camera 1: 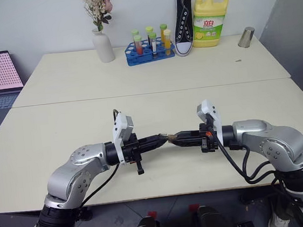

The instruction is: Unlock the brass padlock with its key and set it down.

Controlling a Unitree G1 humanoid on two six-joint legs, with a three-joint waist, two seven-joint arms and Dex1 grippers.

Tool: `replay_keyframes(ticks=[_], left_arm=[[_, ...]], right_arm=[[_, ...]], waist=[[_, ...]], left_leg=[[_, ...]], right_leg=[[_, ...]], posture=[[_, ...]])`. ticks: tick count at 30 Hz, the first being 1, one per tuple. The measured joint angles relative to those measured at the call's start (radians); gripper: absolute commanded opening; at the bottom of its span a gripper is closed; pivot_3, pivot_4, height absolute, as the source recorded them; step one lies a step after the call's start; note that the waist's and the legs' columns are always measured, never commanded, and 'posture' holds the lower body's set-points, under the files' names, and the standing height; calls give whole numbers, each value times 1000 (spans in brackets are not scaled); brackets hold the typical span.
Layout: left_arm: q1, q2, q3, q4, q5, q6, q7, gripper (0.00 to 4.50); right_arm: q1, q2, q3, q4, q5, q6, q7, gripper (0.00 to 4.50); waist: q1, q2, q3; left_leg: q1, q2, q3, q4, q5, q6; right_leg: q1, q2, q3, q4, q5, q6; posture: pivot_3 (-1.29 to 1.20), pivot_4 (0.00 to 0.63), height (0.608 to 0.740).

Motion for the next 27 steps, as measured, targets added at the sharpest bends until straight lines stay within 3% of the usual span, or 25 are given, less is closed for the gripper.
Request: replay_keyframes(ticks=[23,27], left_arm=[[3,-19,39,-1,0,9,38,0],[26,11,37,-37,52,-37,17,0]], right_arm=[[1,1,18,17,-31,-4,21,147],[1,3,18,17,-31,-4,20,147]], waist=[[1,0,0],[0,0,0]], left_leg=[[0,0,0,0,0,0],[0,0,0,0,0,0]], right_leg=[[0,0,0,-1,0,0],[0,0,0,-1,0,0]], posture=[[0,150,740],[0,150,740]])
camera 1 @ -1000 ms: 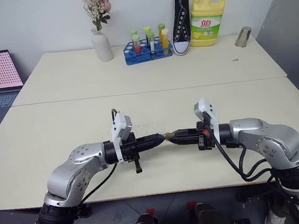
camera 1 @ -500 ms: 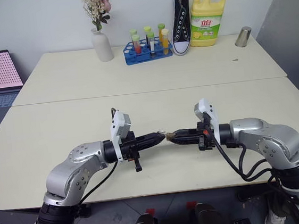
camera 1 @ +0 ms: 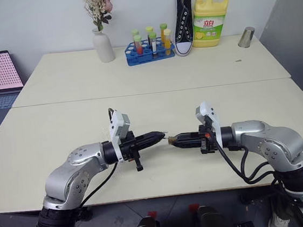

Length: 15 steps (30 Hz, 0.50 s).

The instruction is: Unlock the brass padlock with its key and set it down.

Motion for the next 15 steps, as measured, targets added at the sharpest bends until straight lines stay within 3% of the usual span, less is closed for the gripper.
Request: replay_keyframes(ticks=[2,5,10,15], left_arm=[[47,59,0,-11,96,-132,-45,0],[131,149,-3,27,287,-455,-155,553],[180,152,-19,164,441,-821,-226,2155],[217,127,-16,169,450,-903,-207,3737]], right_arm=[[2,3,-1,1,2,10,-9,147],[5,14,-4,22,3,43,-34,147],[1,44,-5,66,3,92,-63,147],[-40,83,3,171,1,149,-78,147]], waist=[[-2,0,0],[1,1,1],[9,2,1],[3,2,1]], left_leg=[[0,0,1,-1,0,0],[0,0,2,-1,0,0],[-1,0,1,-1,0,0],[-1,0,0,-1,0,0]], right_leg=[[0,0,1,0,0,0],[-1,0,1,0,-1,-1],[0,-1,0,-3,0,-1],[0,-1,0,-4,0,-1]], posture=[[0,150,740],[0,150,740],[0,150,740],[0,150,740]])
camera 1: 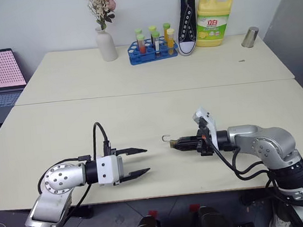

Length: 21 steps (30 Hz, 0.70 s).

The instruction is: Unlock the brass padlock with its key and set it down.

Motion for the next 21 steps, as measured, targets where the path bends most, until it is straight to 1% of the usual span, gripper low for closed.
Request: replay_keyframes(ticks=[2,3,6,11,12,14,16,17,18,21], left_arm=[[15,-5,1,-7,0,2,19,4374],[26,-9,1,-13,0,1,30,4500],[38,-11,1,-16,9,-5,42,4500],[43,-18,2,-20,14,16,80,4500],[46,-23,2,-23,10,40,91,4500],[55,-34,1,-40,-2,105,115,4500],[56,-45,1,-63,-25,189,146,4500],[58,-45,2,-73,-34,221,156,4500],[58,-45,0,-84,-38,254,167,4500],[28,-44,1,-86,-23,369,218,4500]], right_arm=[[-28,19,6,50,-4,14,-7,147],[-42,25,16,76,-9,16,-7,147],[-85,47,41,160,-24,24,-3,147],[-177,65,95,332,-112,-16,18,147],[-194,61,115,369,-141,-40,31,867],[-213,53,137,408,-179,-87,63,1551],[-223,35,156,412,-206,-127,96,2206],[-223,23,156,412,-214,-140,108,2643],[-218,7,158,402,-226,-156,119,2930],[-109,-145,178,233,-284,-254,163,3945]], waist=[[-4,0,0],[-5,0,0],[-4,0,0],[-4,0,0],[-4,0,0],[-5,1,0],[-5,1,0],[-4,1,0],[-4,1,0],[12,1,0]], left_leg=[[0,0,0,0,0,0],[1,0,0,0,0,0],[1,0,0,0,0,0],[1,0,0,1,0,0],[1,0,1,1,0,0],[1,0,0,0,0,0],[1,0,0,1,0,0],[1,0,0,1,0,0],[1,0,0,1,0,0],[0,-2,-2,1,0,0]], right_leg=[[0,1,0,1,0,0],[-1,1,0,2,0,0],[-1,1,1,4,0,0],[-2,1,0,5,0,0],[-2,1,1,5,0,0],[-2,1,1,5,0,0],[-2,1,0,5,0,0],[-2,1,0,5,0,0],[-2,1,0,5,0,0],[0,0,-2,4,0,0]], posture=[[0,150,740],[0,150,740],[0,150,740],[0,150,740],[0,150,740],[0,150,740],[0,150,740],[0,150,740],[0,150,740],[0,150,740]])
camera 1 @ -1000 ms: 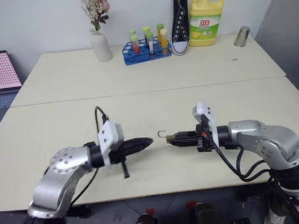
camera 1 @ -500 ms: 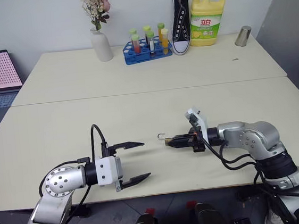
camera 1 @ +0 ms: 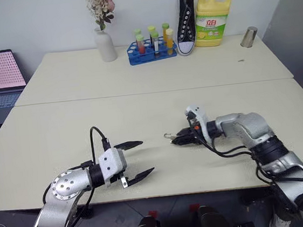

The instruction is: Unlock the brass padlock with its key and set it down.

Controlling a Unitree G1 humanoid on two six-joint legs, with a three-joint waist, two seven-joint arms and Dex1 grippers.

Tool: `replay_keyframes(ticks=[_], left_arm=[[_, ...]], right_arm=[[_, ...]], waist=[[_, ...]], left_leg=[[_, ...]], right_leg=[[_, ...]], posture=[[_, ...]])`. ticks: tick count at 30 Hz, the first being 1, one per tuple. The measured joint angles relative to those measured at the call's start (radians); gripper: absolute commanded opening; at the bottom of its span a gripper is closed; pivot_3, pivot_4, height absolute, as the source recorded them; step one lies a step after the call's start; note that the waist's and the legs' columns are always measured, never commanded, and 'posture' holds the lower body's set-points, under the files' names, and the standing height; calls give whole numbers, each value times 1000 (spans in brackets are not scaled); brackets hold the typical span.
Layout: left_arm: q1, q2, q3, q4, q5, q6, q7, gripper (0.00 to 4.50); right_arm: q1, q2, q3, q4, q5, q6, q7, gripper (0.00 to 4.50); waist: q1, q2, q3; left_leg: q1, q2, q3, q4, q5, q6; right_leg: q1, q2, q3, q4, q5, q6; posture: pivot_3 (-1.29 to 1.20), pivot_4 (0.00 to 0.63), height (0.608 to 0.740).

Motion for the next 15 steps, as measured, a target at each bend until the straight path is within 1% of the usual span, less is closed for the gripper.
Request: replay_keyframes(ticks=[1,2,6,9,13,15], left_arm=[[-11,6,2,5,15,26,16,4500],[-24,17,1,10,29,45,20,4500],[-40,38,7,9,27,72,-2,4500],[-48,50,8,6,19,97,-25,4500],[-48,70,19,6,-2,115,-58,4500],[-50,70,19,7,-8,115,-70,4500]], right_arm=[[38,-41,1,-55,-14,-27,8,4286],[83,-78,-2,-119,-34,-57,12,4454],[209,-140,-18,-280,-64,-135,22,4454],[264,-170,-85,-378,-60,-176,25,4454],[338,-217,-222,-486,-17,-176,25,4454],[359,-223,-242,-510,-2,-176,26,4454]], waist=[[1,0,0],[-1,0,0],[-18,0,1],[-22,1,1],[-13,1,1],[-13,1,2]], left_leg=[[0,0,1,0,0,0],[0,0,1,0,0,0],[1,2,2,-1,0,0],[1,3,2,-1,0,0],[2,2,2,0,0,0],[2,2,2,0,0,0]], right_leg=[[0,0,0,-1,0,0],[1,0,0,-1,0,0],[0,1,1,0,0,0],[0,2,1,1,0,0],[2,2,1,-1,0,0],[2,2,1,-1,0,0]], posture=[[0,150,740],[0,150,740],[0,150,740],[0,150,740],[0,150,740],[0,150,740]])
